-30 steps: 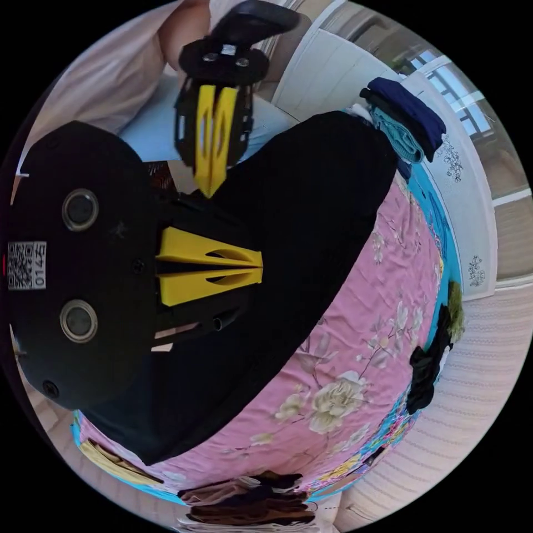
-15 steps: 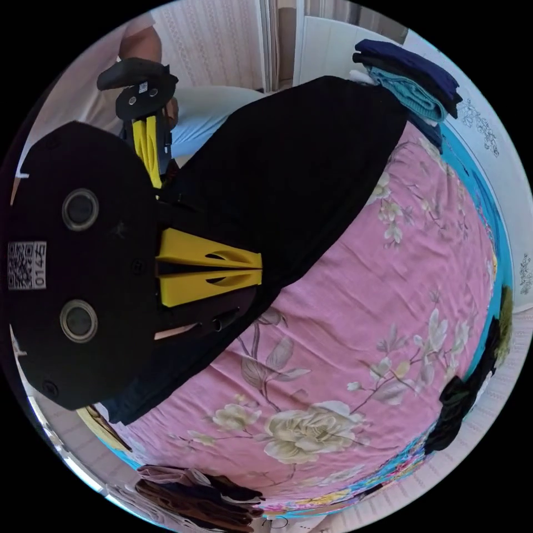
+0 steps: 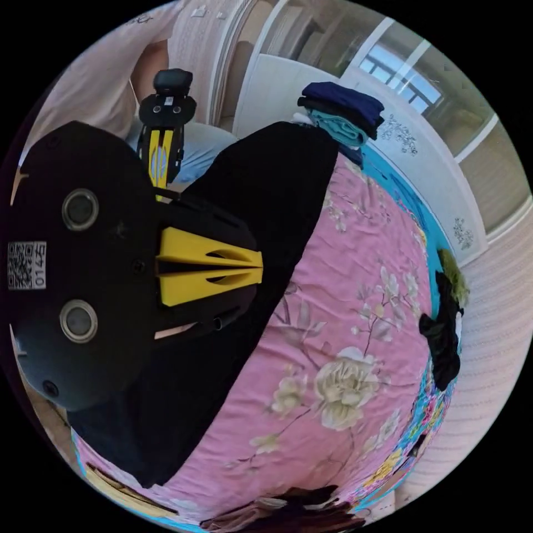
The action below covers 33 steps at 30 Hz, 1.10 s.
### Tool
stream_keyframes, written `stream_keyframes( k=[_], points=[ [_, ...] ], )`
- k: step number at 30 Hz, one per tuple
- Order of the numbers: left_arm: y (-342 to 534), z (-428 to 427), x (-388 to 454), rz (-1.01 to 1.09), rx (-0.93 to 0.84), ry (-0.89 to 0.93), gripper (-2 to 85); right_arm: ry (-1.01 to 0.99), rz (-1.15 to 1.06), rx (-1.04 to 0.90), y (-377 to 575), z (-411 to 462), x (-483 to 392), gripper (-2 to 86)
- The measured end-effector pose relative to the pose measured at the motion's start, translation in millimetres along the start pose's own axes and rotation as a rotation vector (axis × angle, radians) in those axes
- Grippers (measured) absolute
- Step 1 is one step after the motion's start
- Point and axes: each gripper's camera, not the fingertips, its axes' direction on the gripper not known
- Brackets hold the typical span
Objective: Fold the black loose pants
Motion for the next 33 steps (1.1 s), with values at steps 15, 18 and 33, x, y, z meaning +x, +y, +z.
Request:
stream_keyframes(
  k=[15,18,33],
  points=[
    [-204,36,71,0.255,0.069,0.09,6.1,0.356,0.784,0.325,340,-155,197,8.8],
    [-252,51,92,0.3,0.044,0.086,6.4,0.438,0.741,0.326,343,-155,207,11.6],
    [-402,169,207,0.508,-0.216,-0.044,9.1,0.283,0.708,0.161,327,-136,272,5.8]
  ],
)
